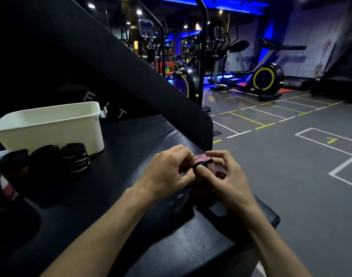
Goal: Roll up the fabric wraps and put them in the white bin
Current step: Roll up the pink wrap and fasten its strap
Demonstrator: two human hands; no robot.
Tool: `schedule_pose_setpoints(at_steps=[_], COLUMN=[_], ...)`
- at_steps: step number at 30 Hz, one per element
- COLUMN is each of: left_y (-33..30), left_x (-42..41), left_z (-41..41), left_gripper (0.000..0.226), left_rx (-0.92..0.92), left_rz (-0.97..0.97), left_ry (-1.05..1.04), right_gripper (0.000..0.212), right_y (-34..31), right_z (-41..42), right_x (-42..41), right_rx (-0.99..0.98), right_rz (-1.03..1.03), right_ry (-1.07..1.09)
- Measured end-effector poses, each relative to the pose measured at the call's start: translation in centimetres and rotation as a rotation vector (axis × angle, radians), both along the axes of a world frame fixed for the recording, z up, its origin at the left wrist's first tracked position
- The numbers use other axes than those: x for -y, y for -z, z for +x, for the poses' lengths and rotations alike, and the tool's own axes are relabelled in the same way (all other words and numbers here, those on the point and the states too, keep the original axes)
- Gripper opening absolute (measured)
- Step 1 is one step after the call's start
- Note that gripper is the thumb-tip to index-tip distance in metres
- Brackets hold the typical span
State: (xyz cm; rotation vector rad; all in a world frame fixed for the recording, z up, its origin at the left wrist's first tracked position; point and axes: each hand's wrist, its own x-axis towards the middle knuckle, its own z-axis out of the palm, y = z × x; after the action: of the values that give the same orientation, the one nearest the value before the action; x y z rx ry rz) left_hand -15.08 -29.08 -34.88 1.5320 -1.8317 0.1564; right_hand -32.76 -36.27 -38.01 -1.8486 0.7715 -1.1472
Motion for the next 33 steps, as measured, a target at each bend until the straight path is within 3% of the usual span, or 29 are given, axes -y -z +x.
schedule_pose_setpoints(at_steps=[3,8,11,22,26,31,33], left_y=[0.0,0.1,0.5,1.2,1.4,1.4,1.2], left_x=[0.0,0.1,0.3,0.6,0.8,0.9,0.9], left_z=[-0.3,-0.3,-0.6,0.0,-0.8,-0.5,-0.4], left_gripper=[0.015,0.039,0.038,0.028,0.026,0.027,0.027], left_rx=[-0.014,-0.010,-0.059,-0.277,-0.330,-0.357,-0.355], left_rz=[-0.009,0.026,-0.017,-0.044,-0.076,-0.054,-0.024], left_ry=[0.030,0.047,0.042,0.060,0.068,0.076,0.099], right_gripper=[0.036,0.027,0.025,0.043,0.051,0.077,0.065], right_y=[-0.2,-0.8,-0.9,-0.1,0.5,0.9,0.9], right_z=[-0.3,-0.7,-0.5,1.2,0.5,0.8,0.9], right_x=[0.3,0.2,0.2,-0.1,0.8,1.0,1.0], right_rx=[0.066,0.103,0.099,0.050,0.087,0.131,0.142], right_rz=[0.111,0.195,0.204,0.029,0.114,0.271,0.310], right_ry=[-0.044,-0.074,-0.070,0.110,0.075,0.028,-0.038])
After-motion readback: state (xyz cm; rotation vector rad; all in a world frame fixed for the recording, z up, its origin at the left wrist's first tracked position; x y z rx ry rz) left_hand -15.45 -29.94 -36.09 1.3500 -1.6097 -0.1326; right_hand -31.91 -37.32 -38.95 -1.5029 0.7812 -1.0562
